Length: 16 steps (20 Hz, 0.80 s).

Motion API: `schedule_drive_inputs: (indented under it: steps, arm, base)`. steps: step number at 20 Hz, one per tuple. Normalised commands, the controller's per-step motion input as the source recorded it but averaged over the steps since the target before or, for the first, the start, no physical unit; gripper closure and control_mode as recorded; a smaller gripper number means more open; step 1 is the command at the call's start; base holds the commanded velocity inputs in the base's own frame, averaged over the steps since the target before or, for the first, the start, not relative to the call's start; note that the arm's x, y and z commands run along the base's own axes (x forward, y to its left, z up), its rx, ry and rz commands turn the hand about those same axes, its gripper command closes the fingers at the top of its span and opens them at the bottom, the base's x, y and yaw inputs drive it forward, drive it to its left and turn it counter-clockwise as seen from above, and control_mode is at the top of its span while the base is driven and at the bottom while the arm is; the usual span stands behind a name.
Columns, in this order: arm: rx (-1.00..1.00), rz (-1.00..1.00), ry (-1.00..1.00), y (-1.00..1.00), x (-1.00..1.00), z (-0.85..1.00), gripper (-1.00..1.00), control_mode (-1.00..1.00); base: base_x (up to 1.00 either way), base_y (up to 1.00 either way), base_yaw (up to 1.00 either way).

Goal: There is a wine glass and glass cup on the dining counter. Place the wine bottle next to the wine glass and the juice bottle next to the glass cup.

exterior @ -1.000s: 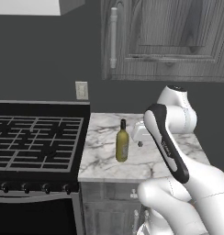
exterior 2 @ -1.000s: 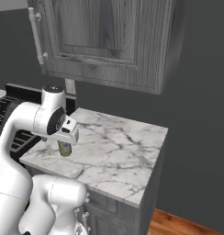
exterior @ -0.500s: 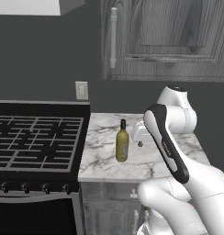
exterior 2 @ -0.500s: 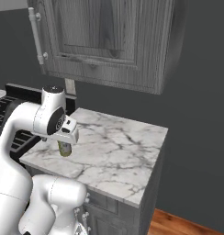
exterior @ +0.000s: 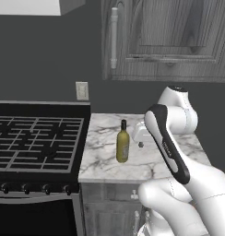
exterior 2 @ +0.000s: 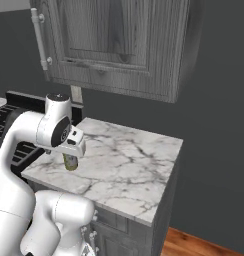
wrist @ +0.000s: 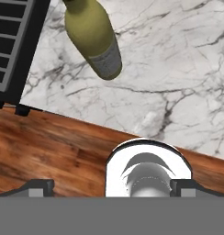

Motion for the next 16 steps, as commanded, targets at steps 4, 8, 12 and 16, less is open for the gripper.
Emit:
schedule_drive_inputs:
  steps: [4, 8, 12, 16]
  arm:
    - [0.03, 0.08, 0.0, 0.0, 0.0, 0.08, -1.0, -1.0]
    - [0.01, 0.1, 0.0, -0.05, 0.0, 0.05, -1.0, -1.0]
    - [0.0, 0.16, 0.0, -0.1, 0.0, 0.03, -1.0, -1.0]
    - [0.0, 0.29, -0.05, -0.11, -0.05, 0.0, -1.0, -1.0]
  base:
    - [0.0, 0.0, 0.0]
    - [0.0, 0.0, 0.0]
    - [0.0, 0.0, 0.0]
    - [0.0, 0.0, 0.0]
